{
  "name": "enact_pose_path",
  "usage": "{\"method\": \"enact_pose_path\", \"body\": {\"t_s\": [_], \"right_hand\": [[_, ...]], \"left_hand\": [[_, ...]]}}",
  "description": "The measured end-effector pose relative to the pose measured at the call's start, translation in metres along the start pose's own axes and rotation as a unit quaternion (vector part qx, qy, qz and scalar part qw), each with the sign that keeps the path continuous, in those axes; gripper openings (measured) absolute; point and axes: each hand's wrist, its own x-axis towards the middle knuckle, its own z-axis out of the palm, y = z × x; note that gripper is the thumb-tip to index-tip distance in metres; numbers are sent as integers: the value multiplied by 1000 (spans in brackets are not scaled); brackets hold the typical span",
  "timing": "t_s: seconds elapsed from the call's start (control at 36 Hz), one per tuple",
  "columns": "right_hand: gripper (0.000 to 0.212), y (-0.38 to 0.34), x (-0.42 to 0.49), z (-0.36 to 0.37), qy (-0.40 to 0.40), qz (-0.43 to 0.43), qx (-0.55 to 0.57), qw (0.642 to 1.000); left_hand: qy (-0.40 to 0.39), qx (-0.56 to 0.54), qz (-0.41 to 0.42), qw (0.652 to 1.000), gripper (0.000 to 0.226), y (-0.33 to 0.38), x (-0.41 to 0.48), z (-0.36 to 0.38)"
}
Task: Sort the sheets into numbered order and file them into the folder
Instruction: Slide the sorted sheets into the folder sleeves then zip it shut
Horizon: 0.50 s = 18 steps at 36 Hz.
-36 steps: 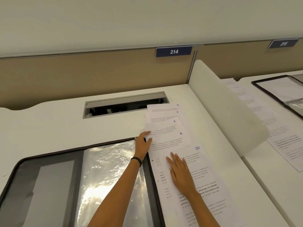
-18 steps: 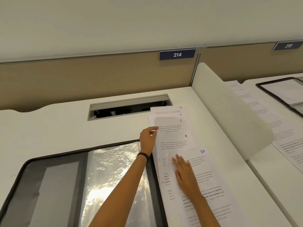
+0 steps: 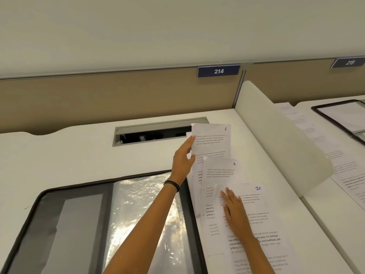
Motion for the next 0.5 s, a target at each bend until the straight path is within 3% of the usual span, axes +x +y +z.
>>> {"method": "enact_pose_path", "body": {"t_s": [0.39, 0.5], "right_hand": [[46, -26, 8, -5, 8, 97, -6, 995], [45, -51, 12, -11, 7, 137, 97, 986]], "left_hand": [[91, 5, 69, 993, 58, 40, -2, -60], [105, -11, 79, 991, 57, 49, -7, -86]]}}
